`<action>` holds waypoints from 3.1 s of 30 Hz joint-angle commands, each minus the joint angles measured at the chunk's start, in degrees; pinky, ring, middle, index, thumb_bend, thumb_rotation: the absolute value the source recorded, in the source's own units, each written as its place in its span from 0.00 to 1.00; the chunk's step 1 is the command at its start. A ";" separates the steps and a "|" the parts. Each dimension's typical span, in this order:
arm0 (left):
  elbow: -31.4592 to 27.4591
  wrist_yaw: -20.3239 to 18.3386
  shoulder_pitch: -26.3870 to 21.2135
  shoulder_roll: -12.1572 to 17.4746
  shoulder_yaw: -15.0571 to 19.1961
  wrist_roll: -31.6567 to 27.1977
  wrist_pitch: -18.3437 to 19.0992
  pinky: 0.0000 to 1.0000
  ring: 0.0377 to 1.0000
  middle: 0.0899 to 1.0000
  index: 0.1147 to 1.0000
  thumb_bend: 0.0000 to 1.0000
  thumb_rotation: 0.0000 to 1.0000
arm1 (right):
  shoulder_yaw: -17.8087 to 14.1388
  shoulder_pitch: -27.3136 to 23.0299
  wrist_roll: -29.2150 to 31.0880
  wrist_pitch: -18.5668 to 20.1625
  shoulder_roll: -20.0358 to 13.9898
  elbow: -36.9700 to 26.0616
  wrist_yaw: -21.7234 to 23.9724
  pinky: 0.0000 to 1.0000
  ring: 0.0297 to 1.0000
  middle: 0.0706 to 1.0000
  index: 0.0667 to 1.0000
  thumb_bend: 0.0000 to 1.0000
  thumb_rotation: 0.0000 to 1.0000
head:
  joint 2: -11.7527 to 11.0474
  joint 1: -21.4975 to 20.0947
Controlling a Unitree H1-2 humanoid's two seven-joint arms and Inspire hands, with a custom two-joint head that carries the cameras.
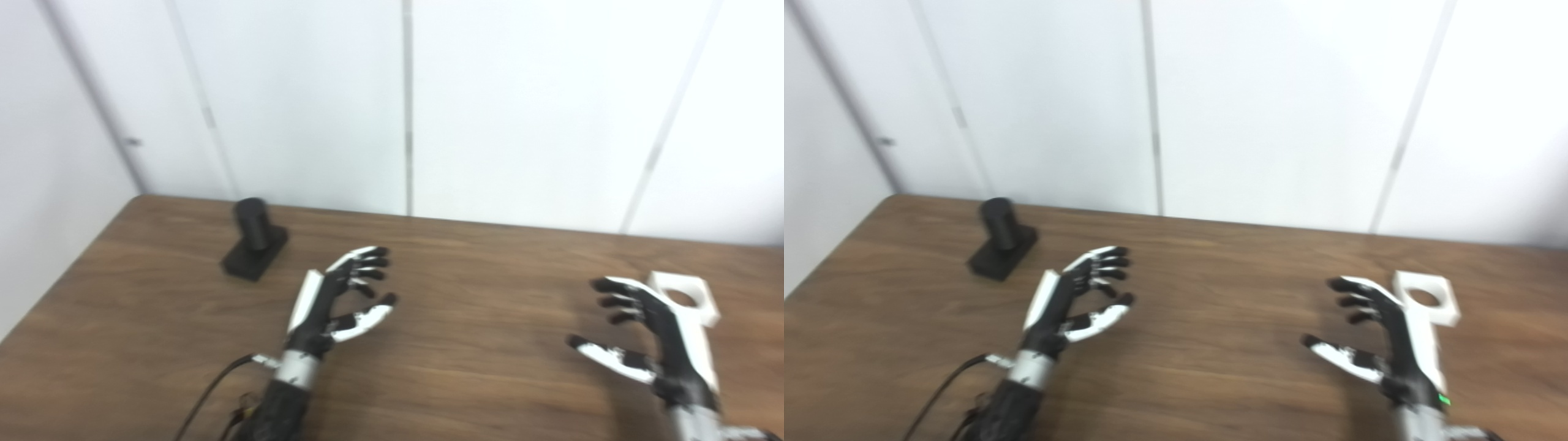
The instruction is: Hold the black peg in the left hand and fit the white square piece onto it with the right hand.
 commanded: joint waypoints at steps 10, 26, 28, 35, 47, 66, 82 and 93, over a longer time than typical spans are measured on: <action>2.30 4.34 -0.37 -3.75 -1.38 4.68 -0.43 0.51 0.69 0.72 0.72 0.52 0.07 | -1.32 -0.83 1.62 1.68 -0.52 -4.42 1.10 0.56 0.67 0.70 0.65 0.60 0.00 | -0.45 2.52; -4.09 8.12 -1.35 -2.63 -0.60 13.59 6.23 0.50 0.65 0.69 0.66 0.75 0.15 | -1.54 -0.90 2.66 5.65 -0.48 -8.30 2.76 0.55 0.67 0.69 0.64 0.60 0.00 | -0.54 3.24; -6.36 7.83 -1.70 -1.83 -0.05 15.29 9.41 0.53 0.66 0.69 0.65 0.78 0.17 | -1.58 -0.94 2.72 5.24 -0.67 -8.20 2.80 0.54 0.67 0.69 0.64 0.60 0.00 | -0.60 3.55; -10.84 6.46 -3.16 1.85 1.88 16.32 16.10 0.54 0.66 0.68 0.63 0.82 0.17 | -1.74 -1.09 3.15 4.85 -0.82 -8.30 2.91 0.53 0.65 0.68 0.62 0.60 0.00 | -0.46 4.16; -10.96 13.75 -4.78 4.31 5.72 18.74 18.45 0.63 0.78 0.79 0.72 0.81 0.22 | -1.51 -1.53 1.96 3.98 -0.96 -8.28 2.50 0.51 0.63 0.66 0.62 0.60 0.00 | -0.67 4.89; -5.67 19.26 -11.00 13.72 8.20 24.21 21.29 0.72 0.85 0.85 0.77 0.84 0.28 | -1.49 -1.56 1.62 5.34 -0.91 -9.08 3.26 0.49 0.61 0.64 0.62 0.60 0.00 | -0.14 5.36; -8.27 12.60 -13.29 15.53 5.93 32.99 42.67 0.97 1.00 1.00 0.92 1.00 0.50 | -1.41 -1.47 1.76 5.70 -0.70 -9.74 3.39 0.49 0.60 0.64 0.62 0.59 0.00 | -0.04 5.37; -3.37 5.60 -14.76 16.41 6.30 39.70 47.55 0.95 1.00 1.00 0.91 1.00 0.65 | -1.47 -1.53 1.87 4.93 -0.82 -9.55 3.20 0.48 0.60 0.64 0.61 0.60 0.00 | 0.16 5.49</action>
